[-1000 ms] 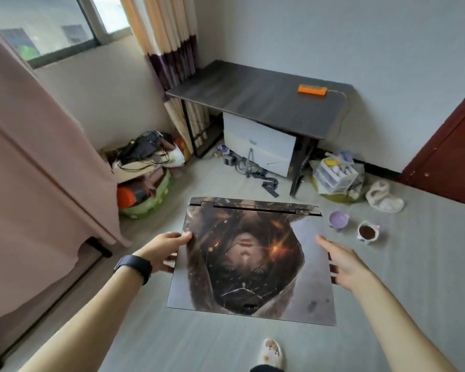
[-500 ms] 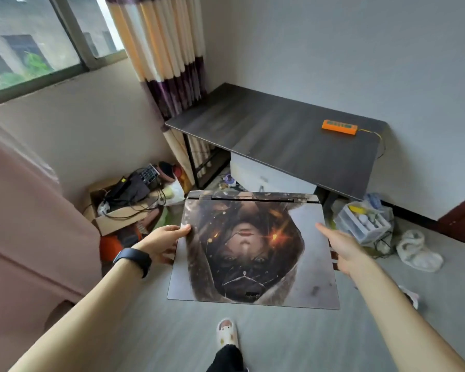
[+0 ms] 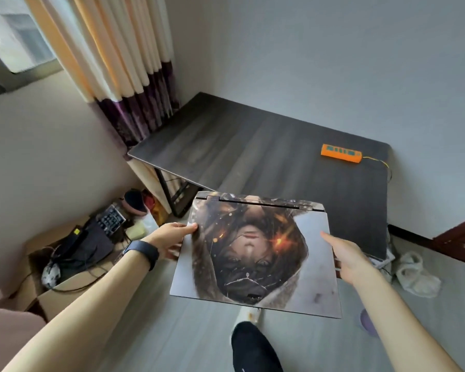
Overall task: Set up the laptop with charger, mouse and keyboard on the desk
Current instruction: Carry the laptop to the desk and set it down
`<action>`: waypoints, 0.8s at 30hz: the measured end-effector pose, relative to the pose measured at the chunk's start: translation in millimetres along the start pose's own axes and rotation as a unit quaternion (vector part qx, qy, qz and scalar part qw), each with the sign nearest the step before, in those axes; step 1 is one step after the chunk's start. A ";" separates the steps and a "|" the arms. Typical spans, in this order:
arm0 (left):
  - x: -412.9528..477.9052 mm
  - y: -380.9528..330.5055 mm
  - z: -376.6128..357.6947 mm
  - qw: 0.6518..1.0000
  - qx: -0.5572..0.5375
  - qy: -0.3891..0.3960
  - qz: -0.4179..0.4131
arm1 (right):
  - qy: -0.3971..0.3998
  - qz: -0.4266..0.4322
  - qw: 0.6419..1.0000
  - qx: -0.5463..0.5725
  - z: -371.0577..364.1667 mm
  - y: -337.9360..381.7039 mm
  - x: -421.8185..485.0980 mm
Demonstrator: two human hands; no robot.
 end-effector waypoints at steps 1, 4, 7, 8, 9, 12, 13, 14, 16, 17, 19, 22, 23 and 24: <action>17.1 -12.0 1.3 1.000 -0.002 0.001 0.003 | 0.001 -0.002 1.000 0.002 -5.8 15.0 11.5; 74.0 -50.1 6.6 1.000 -0.004 0.001 0.003 | -0.002 -0.020 1.000 0.003 -24.2 60.7 51.9; 126.1 -87.9 18.0 1.000 0.000 -0.008 0.008 | -0.011 -0.030 0.999 0.007 -46.2 109.3 87.1; 141.0 -101.0 20.3 1.000 -0.007 -0.005 0.002 | -0.007 -0.033 0.999 0.007 -53.2 123.9 97.7; 156.9 -115.5 24.2 1.000 -0.014 -0.008 0.001 | -0.007 -0.034 0.999 0.004 -60.7 141.1 109.0; 211.5 -148.0 39.4 1.000 -0.003 -0.018 0.001 | -0.012 -0.055 0.998 0.011 -84.0 183.3 141.2; 229.5 -156.6 43.2 1.000 -0.006 -0.011 0.004 | -0.010 -0.061 0.998 0.008 -91.9 193.2 151.6; 247.1 -163.2 47.2 1.000 -0.006 -0.010 0.012 | -0.013 -0.071 0.997 0.010 -98.4 200.6 163.0; 291.6 -182.0 52.0 1.000 0.007 -0.005 0.019 | -0.031 -0.092 0.995 0.021 -112.3 218.6 189.8; 311.2 -192.4 51.6 1.000 0.010 0.001 0.021 | -0.035 -0.103 0.994 0.024 -120.0 226.2 201.4; 353.5 -209.6 49.9 1.000 0.009 0.011 0.025 | -0.045 -0.122 0.991 0.040 -134.0 238.8 227.2; 406.3 -229.6 45.2 0.999 0.014 0.030 0.039 | -0.082 -0.153 0.983 0.060 -149.4 257.3 252.2; 422.6 -235.1 42.6 0.998 0.017 0.035 0.050 | -0.099 -0.162 0.980 0.066 -151.8 262.6 258.9; 437.8 -242.4 39.6 0.997 0.021 0.040 0.061 | -0.114 -0.174 0.975 0.077 -153.1 267.0 265.7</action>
Point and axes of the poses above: each hand's wrist, its own x-axis towards the middle knuckle, its own z-axis out of the back of the hand, y = z × x, the point moved 4 cm from there along x, towards the middle knuckle, and after that the axes turned 10 degrees about -z, right-handed, at the moved point
